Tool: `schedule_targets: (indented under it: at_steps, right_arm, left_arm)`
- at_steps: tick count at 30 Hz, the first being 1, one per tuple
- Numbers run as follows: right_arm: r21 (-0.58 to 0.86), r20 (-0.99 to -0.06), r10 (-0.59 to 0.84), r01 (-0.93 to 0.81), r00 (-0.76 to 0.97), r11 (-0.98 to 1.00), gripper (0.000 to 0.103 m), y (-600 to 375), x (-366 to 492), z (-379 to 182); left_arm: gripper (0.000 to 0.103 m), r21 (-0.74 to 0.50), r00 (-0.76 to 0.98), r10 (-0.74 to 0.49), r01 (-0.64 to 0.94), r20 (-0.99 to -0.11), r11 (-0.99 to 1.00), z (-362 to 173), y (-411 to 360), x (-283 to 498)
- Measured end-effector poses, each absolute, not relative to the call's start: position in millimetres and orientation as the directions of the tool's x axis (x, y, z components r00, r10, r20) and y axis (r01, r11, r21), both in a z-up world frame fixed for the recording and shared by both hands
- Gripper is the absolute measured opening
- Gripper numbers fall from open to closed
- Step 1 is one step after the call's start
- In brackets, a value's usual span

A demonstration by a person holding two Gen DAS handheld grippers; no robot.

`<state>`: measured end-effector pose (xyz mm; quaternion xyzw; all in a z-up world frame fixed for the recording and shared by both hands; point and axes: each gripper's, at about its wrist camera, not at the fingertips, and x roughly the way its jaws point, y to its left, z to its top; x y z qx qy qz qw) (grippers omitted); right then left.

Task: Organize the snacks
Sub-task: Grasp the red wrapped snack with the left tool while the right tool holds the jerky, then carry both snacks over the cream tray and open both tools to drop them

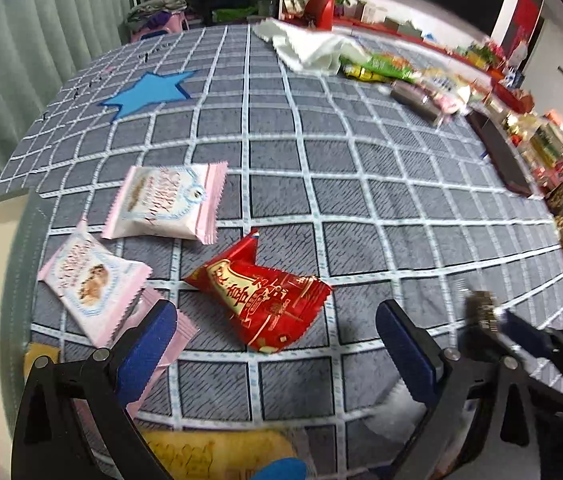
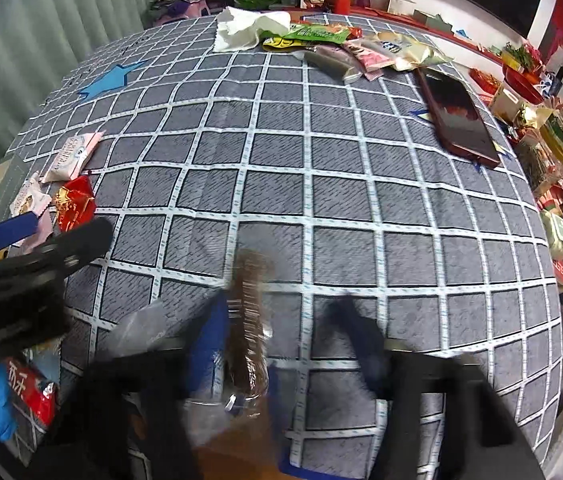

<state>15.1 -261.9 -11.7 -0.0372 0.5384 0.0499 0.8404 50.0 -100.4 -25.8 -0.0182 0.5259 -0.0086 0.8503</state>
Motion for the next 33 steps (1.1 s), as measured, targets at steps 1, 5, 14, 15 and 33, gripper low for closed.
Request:
schedule_targets:
  at_steps: [1, 5, 14, 15, 33]
  right_arm:
    - [0.007, -0.908, 0.058, -0.123, 0.415, 0.992, 0.035, -265, 15, -12]
    - [0.011, -0.900, 0.071, -0.140, 0.431, 0.990, 0.035, -266, 11, -13]
    - [-0.017, -0.882, 0.059, -0.157, 0.468, 0.987, 0.051, -259, 1, -16]
    - [-0.004, -0.881, 0.068, -0.152, 0.469, 0.988, 0.042, -262, 0, -13]
    - [0.336, -0.849, 0.316, -0.030, 0.424, 0.942, 0.039, -328, -26, 4]
  left_arm:
    - [0.101, -0.020, 0.437, -0.016, -0.006, -0.899, 1.000, -31, -102, 51]
    - [0.103, 0.000, 0.476, -0.001, 0.004, -0.879, 1.000, -34, -102, 46]
    - [0.092, -0.021, 0.452, -0.024, 0.012, -0.892, 1.000, -28, -106, 55]
    - [0.077, -0.027, 0.472, -0.040, 0.035, -0.880, 0.999, -24, -109, 52]
    - [0.032, -0.128, 0.604, -0.237, 0.219, -0.761, 0.967, 43, -105, -20]
